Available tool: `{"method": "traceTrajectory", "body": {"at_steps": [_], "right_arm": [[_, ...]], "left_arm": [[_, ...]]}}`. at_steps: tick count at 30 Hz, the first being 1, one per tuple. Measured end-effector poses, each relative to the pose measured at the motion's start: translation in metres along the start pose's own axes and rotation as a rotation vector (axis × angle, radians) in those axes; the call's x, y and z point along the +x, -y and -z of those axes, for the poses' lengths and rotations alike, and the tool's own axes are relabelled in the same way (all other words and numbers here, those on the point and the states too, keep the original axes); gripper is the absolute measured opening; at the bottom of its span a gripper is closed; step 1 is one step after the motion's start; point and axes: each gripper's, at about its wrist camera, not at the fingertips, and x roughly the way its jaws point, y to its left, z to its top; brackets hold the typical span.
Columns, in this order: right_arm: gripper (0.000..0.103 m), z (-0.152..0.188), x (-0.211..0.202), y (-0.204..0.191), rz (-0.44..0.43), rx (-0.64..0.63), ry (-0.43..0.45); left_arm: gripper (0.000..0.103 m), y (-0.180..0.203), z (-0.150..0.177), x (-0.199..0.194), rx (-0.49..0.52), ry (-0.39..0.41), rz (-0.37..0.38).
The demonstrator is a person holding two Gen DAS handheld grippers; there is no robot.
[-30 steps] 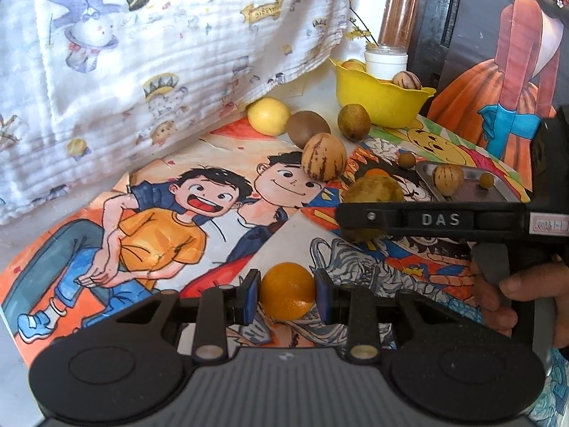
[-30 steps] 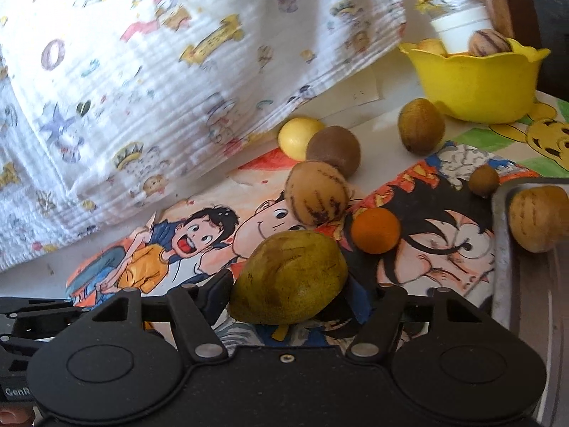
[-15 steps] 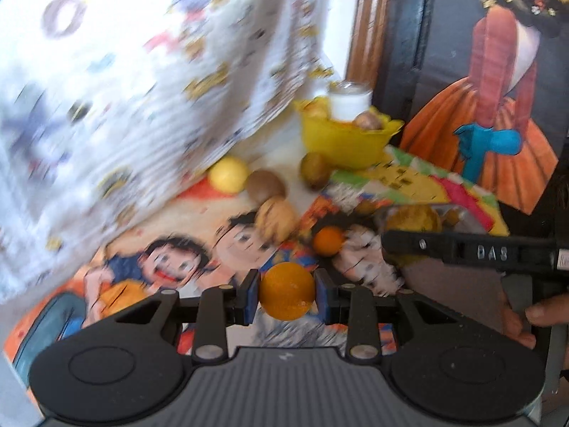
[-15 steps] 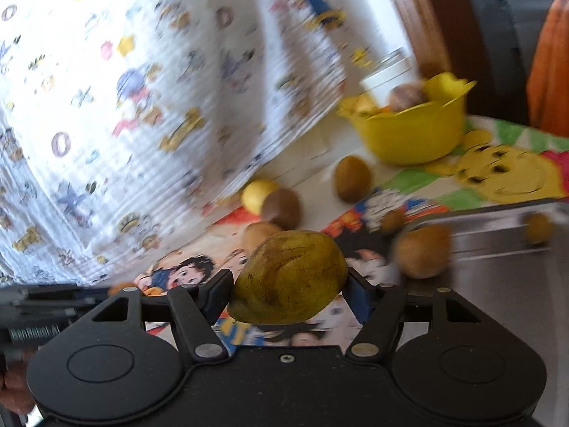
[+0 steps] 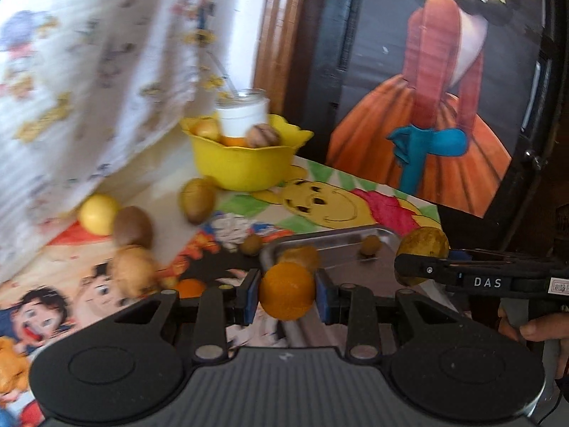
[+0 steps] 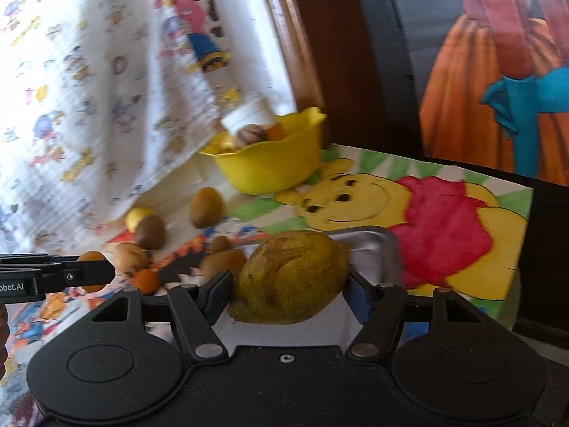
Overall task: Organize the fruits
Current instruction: 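Carry the pear and the orange over the metal tray with both tools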
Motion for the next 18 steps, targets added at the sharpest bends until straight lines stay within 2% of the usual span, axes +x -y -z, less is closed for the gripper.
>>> {"method": "traceTrajectory", "body": {"at_steps": [8,14,18], "right_arm": [[0.069,0.014,0.012,0.021,0.035,-0.066,0.013],[0.069,0.01,0.019,0.022,0.032,-0.107,0.012],[0.069,0.007,0.027,0.018,0.049,-0.167,-0.03]], "left_arm": [[0.035,0.021,0.01,0.052,0.057,-0.037,0.025],[0.035,0.019,0.017,0.071,0.064,-0.065,0.034],[0.035,0.021,0.02,0.078,0.081,-0.068,0.038]]}}
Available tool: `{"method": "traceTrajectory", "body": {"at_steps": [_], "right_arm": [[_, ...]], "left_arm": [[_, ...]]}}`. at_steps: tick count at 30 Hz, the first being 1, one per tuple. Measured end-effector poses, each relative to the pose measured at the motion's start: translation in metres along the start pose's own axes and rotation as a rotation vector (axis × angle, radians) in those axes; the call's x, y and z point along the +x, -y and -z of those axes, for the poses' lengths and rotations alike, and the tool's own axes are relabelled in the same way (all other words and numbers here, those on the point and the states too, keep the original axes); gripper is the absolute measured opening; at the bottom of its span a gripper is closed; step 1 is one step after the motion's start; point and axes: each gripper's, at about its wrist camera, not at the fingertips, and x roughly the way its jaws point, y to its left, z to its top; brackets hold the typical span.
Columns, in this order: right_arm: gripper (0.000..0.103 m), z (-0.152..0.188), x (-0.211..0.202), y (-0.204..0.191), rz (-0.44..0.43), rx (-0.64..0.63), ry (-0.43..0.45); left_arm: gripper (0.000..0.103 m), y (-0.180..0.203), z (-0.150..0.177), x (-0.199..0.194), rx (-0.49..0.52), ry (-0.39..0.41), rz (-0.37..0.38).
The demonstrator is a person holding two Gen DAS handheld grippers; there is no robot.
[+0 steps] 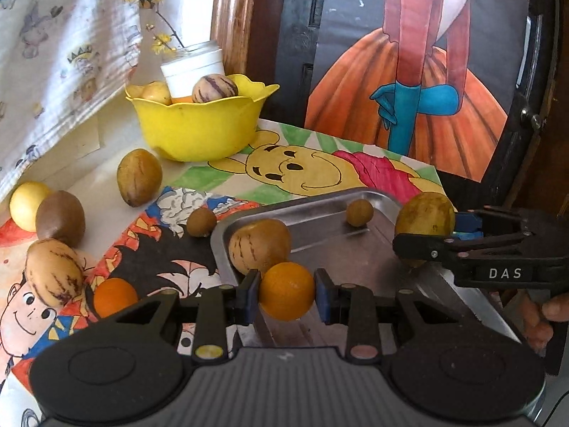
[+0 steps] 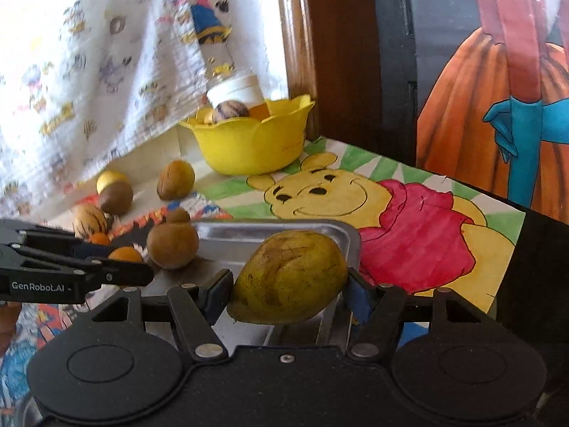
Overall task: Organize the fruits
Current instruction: 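Carry the pear and the orange over the metal tray with both tools, then lower the pear and orange into the tray and open both tools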
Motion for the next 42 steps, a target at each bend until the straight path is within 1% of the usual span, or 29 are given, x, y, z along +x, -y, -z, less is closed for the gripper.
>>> {"method": "traceTrajectory", "body": {"at_steps": [3,5,12,21,37,39,41,42], "right_arm": [[0.069,-0.001,0.003,-0.007,0.022,-0.062,-0.018],[0.069,0.0,0.004,-0.009,0.028,-0.081,-0.02],[0.069,0.002,0.004,-0.009,0.029,-0.086,-0.016],[0.069,0.001,0.009,-0.021,0.075,-0.161,-0.039],[0.07,0.0,0.011,-0.021,0.089,-0.172,-0.056],[0.072,0.0,0.011,-0.021,0.089,-0.172,-0.058],[0.073,0.0,0.01,-0.02,0.095,-0.161,-0.058],[0.073,-0.001,0.009,-0.019,0.094,-0.152,-0.06]], "left_arm": [[0.035,0.003,0.002,0.004,0.021,-0.004,-0.008],[0.035,0.003,0.003,0.007,0.028,-0.008,-0.012],[0.036,0.002,0.007,0.011,0.044,-0.017,-0.016],[0.037,0.004,0.008,0.011,0.067,-0.015,-0.022],[0.037,0.004,0.009,0.009,0.065,-0.016,-0.022],[0.037,0.003,0.01,0.007,0.063,-0.015,-0.018],[0.041,0.003,0.01,0.003,0.063,-0.008,-0.019],[0.054,0.002,0.01,0.002,0.061,-0.006,-0.025]]}}
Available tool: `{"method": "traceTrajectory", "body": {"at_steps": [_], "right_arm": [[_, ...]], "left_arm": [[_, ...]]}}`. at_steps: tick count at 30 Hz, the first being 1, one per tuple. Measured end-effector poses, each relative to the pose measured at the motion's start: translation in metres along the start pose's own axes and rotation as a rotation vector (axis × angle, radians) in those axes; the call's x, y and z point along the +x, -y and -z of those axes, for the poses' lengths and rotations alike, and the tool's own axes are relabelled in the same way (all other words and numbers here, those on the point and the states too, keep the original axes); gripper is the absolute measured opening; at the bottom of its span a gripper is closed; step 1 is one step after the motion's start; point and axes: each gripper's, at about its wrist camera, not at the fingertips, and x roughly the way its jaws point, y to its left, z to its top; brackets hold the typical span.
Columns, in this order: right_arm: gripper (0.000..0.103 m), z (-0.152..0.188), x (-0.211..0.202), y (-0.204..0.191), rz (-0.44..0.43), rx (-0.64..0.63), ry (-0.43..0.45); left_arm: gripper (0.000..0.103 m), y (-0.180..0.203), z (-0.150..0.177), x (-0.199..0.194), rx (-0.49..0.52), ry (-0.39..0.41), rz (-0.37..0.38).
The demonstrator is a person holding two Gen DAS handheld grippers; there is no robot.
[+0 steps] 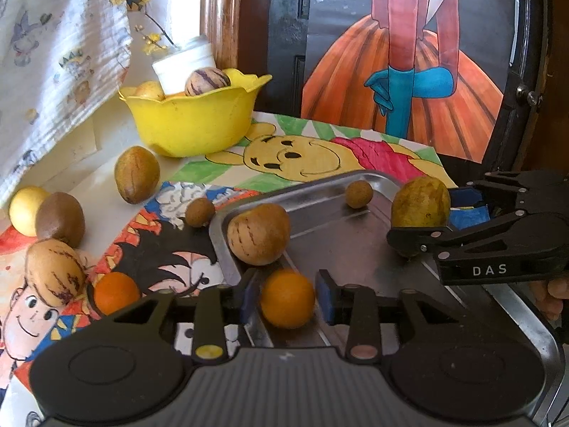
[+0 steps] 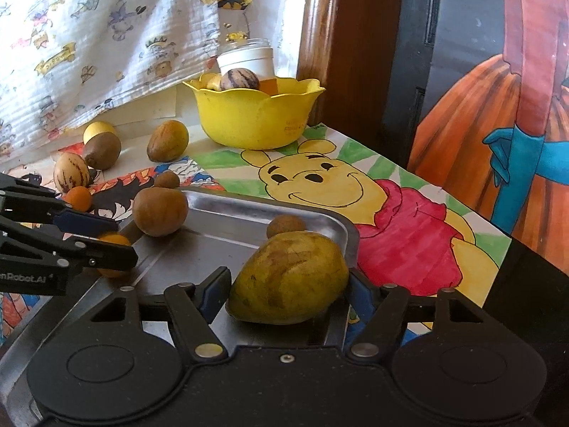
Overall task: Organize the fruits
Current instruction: 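Lower the pear and orange into the tray and open both tools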
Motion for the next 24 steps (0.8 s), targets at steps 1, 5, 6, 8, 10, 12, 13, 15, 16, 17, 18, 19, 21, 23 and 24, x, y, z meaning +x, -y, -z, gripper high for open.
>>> {"method": "traceTrajectory", "body": {"at_steps": [1,5,6,8,10,12,13,15,16,17,18,19,21,23,24], "right_arm": [[0.073,0.0,-0.001,0.001,-0.001,0.009,-0.001],[0.074,0.001,-0.006,0.003,-0.009,0.031,-0.012],[0.076,0.002,-0.008,0.002,-0.008,0.028,-0.011],[0.079,0.001,-0.016,-0.002,-0.008,0.018,-0.004],[0.082,0.0,-0.024,-0.005,-0.011,0.013,0.006],[0.085,-0.002,-0.034,-0.008,-0.012,0.003,0.017],[0.086,-0.002,-0.039,-0.01,-0.012,-0.001,0.022],[0.088,-0.004,-0.051,-0.014,-0.012,-0.01,0.034],[0.089,-0.004,-0.057,-0.016,-0.011,-0.013,0.041],[0.092,-0.005,-0.063,-0.018,-0.01,-0.015,0.047],[0.098,-0.005,-0.07,-0.021,-0.009,-0.016,0.054],[0.099,-0.005,-0.077,-0.023,-0.009,-0.016,0.063],[0.1,-0.005,-0.09,-0.029,-0.007,-0.018,0.076],[0.101,-0.005,-0.103,-0.035,-0.011,-0.024,0.082],[0.102,-0.004,-0.11,-0.039,-0.011,-0.026,0.086]], "left_arm": [[0.057,-0.001,0.0,-0.002,-0.007,0.006,-0.009],[0.057,-0.005,-0.001,-0.01,-0.027,0.013,-0.02],[0.058,-0.006,-0.002,-0.013,-0.03,0.016,-0.024],[0.066,-0.008,-0.003,-0.019,-0.041,0.022,-0.034],[0.084,-0.01,-0.004,-0.027,-0.061,0.033,-0.05],[0.09,-0.013,-0.005,-0.038,-0.087,0.049,-0.062],[0.091,-0.015,-0.005,-0.042,-0.095,0.053,-0.063],[0.096,-0.018,-0.006,-0.054,-0.111,0.063,-0.071],[0.099,-0.019,-0.005,-0.06,-0.118,0.072,-0.077],[0.1,-0.019,-0.004,-0.067,-0.123,0.083,-0.084],[0.102,-0.019,-0.004,-0.074,-0.125,0.092,-0.091],[0.102,-0.02,-0.003,-0.081,-0.126,0.101,-0.098],[0.103,-0.019,-0.001,-0.094,-0.125,0.113,-0.114],[0.102,-0.019,0.002,-0.109,-0.124,0.122,-0.122],[0.103,-0.018,0.005,-0.116,-0.124,0.126,-0.125]]}}
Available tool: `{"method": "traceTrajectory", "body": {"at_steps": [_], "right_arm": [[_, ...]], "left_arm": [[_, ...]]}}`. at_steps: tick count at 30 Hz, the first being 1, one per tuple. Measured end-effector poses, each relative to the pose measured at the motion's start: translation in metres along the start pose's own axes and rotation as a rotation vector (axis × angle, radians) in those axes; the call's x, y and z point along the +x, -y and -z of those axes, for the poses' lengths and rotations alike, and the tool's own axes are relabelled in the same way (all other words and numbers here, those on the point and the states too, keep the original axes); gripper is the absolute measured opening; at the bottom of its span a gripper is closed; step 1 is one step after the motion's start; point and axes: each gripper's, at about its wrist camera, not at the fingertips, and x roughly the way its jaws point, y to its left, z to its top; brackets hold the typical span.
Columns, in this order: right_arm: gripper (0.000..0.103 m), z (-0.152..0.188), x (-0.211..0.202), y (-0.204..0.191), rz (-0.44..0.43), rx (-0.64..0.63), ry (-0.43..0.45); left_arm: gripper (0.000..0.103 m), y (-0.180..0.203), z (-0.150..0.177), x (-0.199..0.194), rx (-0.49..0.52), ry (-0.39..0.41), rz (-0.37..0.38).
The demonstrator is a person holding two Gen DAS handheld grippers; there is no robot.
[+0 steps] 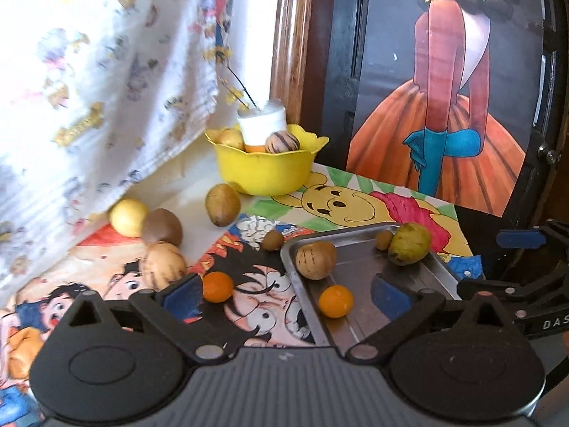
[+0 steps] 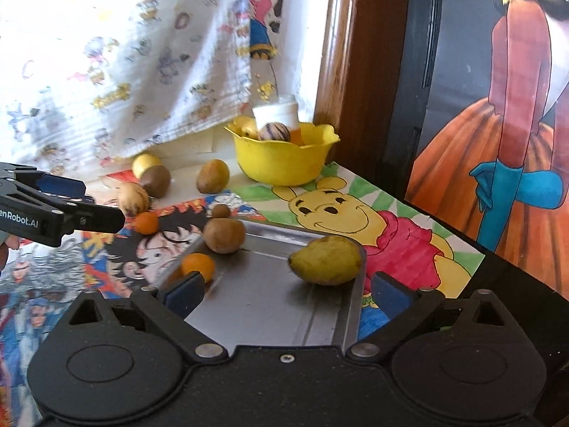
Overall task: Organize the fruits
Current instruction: 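Lower the pear and orange into the tray and open both tools, then lift both tools away from the tray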
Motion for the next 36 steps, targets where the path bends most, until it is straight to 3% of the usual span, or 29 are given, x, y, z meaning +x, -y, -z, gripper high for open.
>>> {"method": "traceTrajectory", "body": {"at_steps": [10,19,30,36], "right_arm": [[0.102,0.019,-0.061,-0.041,-0.074,0.069,0.006],[0.102,0.047,-0.097,-0.085,-0.141,0.068,-0.025],[0.102,0.072,-0.092,-0.135,-0.202,0.014,-0.16],[0.102,0.068,-0.09,-0.158,-0.235,-0.055,-0.174]], "left_arm": [[0.103,-0.01,0.03,-0.069,-0.043,0.016,-0.032],[0.103,-0.026,0.063,-0.107,-0.036,-0.043,-0.065],[0.103,-0.063,0.093,-0.127,-0.031,-0.128,-0.113],[0.103,-0.076,0.099,-0.128,-0.002,-0.164,-0.133]]}}
